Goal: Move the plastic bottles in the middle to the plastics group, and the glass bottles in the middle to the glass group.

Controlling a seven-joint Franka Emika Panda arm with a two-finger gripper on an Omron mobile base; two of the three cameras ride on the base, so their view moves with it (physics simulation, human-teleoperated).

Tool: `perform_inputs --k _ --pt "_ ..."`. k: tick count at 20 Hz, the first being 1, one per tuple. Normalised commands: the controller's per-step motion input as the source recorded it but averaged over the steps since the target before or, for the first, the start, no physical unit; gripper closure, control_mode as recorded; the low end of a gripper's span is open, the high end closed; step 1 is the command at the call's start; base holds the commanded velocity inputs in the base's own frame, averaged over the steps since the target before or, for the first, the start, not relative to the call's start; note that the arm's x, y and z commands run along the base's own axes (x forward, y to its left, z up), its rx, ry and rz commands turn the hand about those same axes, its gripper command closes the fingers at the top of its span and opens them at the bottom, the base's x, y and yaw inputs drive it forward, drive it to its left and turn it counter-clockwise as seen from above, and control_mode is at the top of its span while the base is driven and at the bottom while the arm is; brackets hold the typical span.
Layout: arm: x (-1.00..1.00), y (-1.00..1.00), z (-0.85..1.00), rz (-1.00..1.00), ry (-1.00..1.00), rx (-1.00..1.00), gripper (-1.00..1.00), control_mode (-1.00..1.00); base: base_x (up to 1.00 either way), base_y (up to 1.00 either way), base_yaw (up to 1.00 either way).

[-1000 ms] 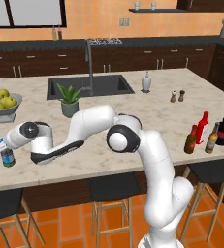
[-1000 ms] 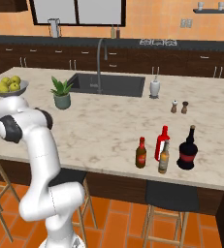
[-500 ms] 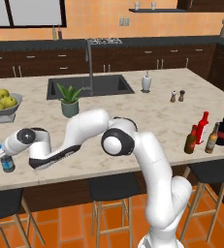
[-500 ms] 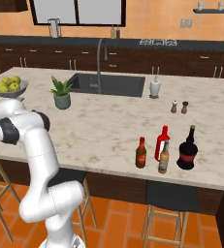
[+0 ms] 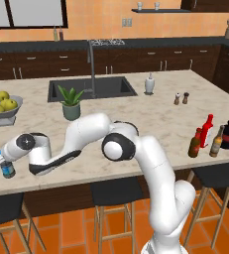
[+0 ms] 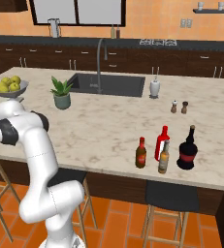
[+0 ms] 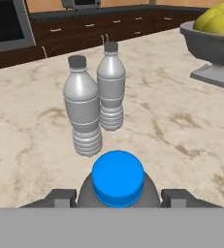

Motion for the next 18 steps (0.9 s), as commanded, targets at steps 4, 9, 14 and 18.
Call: perform_inputs --k 4,9,14,18 --pt "0.0 0.0 0.0 0.0 0.0 0.0 1.0 -1.0 0.0 0.0 0.0" --pt "0.0 0.0 0.0 0.0 0.0 0.0 -1.0 -1.0 0.0 0.0 0.0" --pt "0.0 0.0 0.0 0.0 0.0 0.0 -1.0 -1.0 0.0 0.0 0.0" --pt "0.0 -0.02 0.0 0.0 0.0 0.0 -1.0 -1.0 0.0 0.0 0.0"
